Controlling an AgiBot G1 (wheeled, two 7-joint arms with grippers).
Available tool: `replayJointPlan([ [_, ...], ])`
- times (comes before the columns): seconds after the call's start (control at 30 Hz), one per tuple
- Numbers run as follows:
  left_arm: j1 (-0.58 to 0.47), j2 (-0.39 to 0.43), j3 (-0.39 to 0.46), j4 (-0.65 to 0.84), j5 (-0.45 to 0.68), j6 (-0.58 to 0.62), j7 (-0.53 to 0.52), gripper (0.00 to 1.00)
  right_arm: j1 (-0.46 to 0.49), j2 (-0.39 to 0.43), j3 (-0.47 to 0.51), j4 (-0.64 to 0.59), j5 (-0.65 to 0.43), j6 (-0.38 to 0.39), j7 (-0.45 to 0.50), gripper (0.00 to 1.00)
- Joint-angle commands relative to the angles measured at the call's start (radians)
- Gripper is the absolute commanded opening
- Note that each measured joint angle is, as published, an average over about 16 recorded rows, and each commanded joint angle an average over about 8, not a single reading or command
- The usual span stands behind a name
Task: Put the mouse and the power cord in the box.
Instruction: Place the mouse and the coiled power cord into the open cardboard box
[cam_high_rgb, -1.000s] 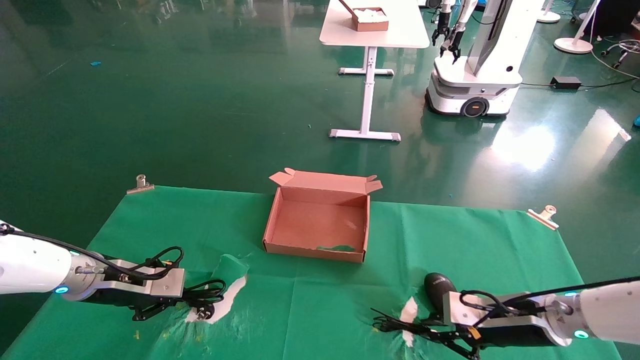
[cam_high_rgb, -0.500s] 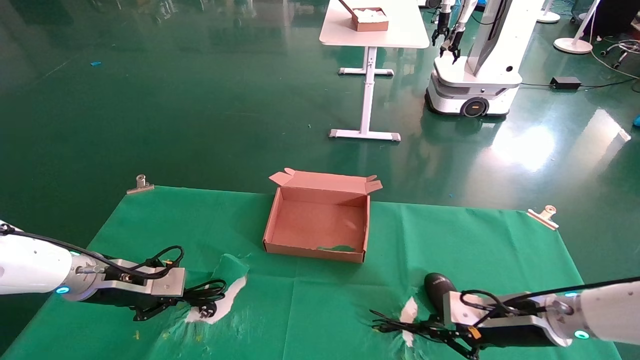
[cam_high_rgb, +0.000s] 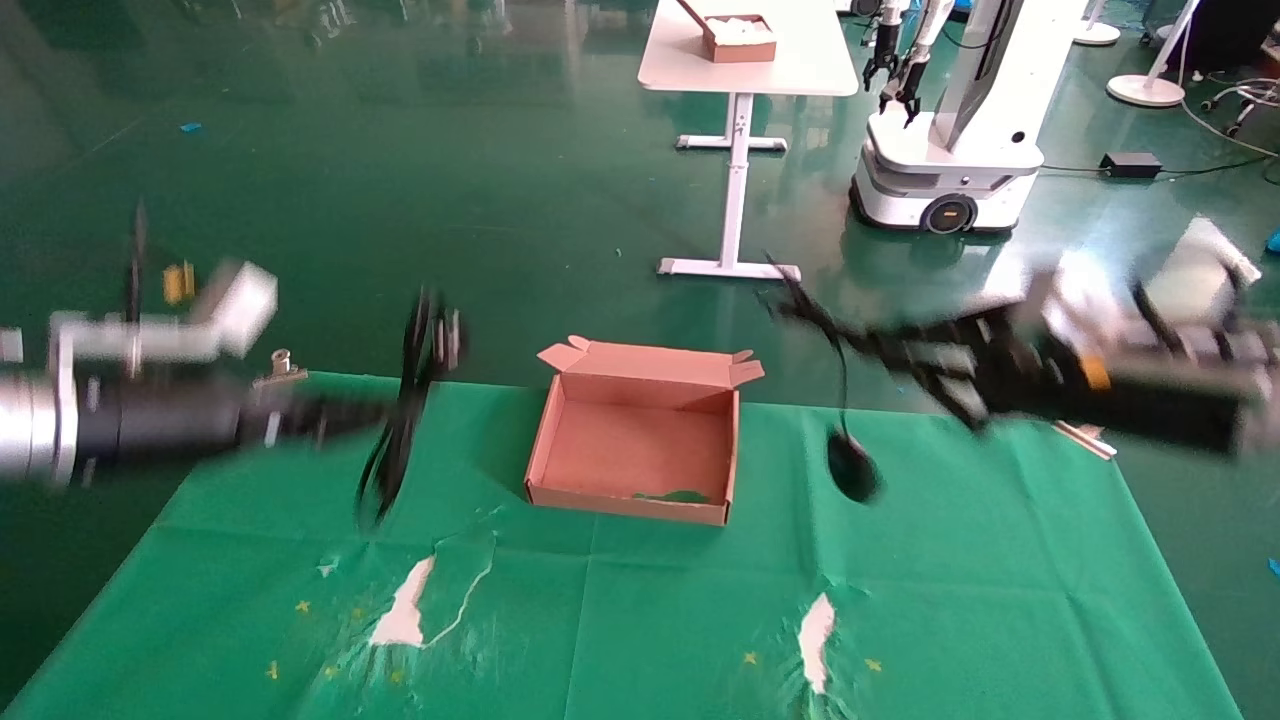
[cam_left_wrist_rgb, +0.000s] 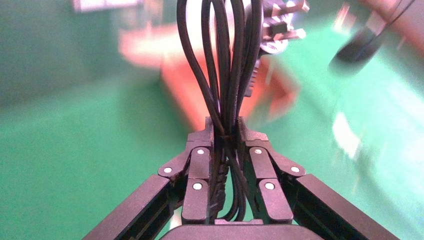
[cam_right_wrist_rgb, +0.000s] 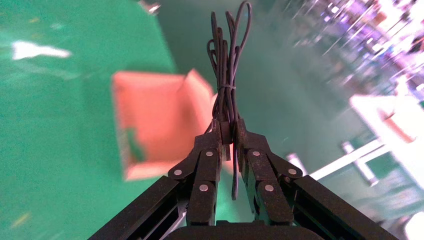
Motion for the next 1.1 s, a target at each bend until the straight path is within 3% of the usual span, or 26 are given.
replayJointPlan([
  [0.03, -0.041, 0.011, -0.025, -0.011, -0.036, 0.004, -0.052, 0.0, 0.047, -0.021, -0.004, 0.041, -0.009, 0.023, 0.031, 0.0],
  [0.23, -0.102, 0.035, -0.046, -0.057, -0.072, -0.078, -0.111, 0.0, 0.07, -0.199, -0.024, -0.038, -0.037, 0.166, 0.032, 0.0],
  [0.43, -0.108, -0.008, -0.063, -0.079, -0.096, -0.051, -0.125, 0.0, 0.02, -0.341, -0.028, -0.156, -0.048, 0.444, 0.011, 0.0],
  [0.47, -0.104, -0.018, -0.063, -0.081, -0.097, -0.039, -0.123, 0.0, 0.01, -0.357, -0.029, -0.164, -0.05, 0.478, 0.009, 0.04],
  [0.53, -0.093, -0.037, -0.058, -0.087, -0.088, -0.016, -0.115, 0.0, -0.008, -0.38, -0.033, -0.167, -0.054, 0.516, 0.011, 0.27],
  [0.7, -0.066, -0.061, -0.024, -0.108, -0.04, 0.0, -0.085, 0.0, -0.038, -0.393, -0.05, -0.142, -0.063, 0.495, 0.037, 0.9],
  [0.73, -0.062, -0.06, -0.017, -0.114, -0.03, -0.002, -0.077, 0.0, -0.04, -0.393, -0.053, -0.136, -0.063, 0.488, 0.044, 0.98],
  [0.93, -0.047, -0.012, 0.026, -0.161, 0.032, -0.059, -0.01, 0.0, -0.043, -0.388, -0.054, -0.111, -0.04, 0.47, 0.061, 1.0],
  [1.1, -0.011, 0.099, 0.062, -0.18, 0.086, -0.218, 0.04, 0.0, -0.026, -0.366, -0.052, -0.117, -0.027, 0.478, 0.026, 1.0],
])
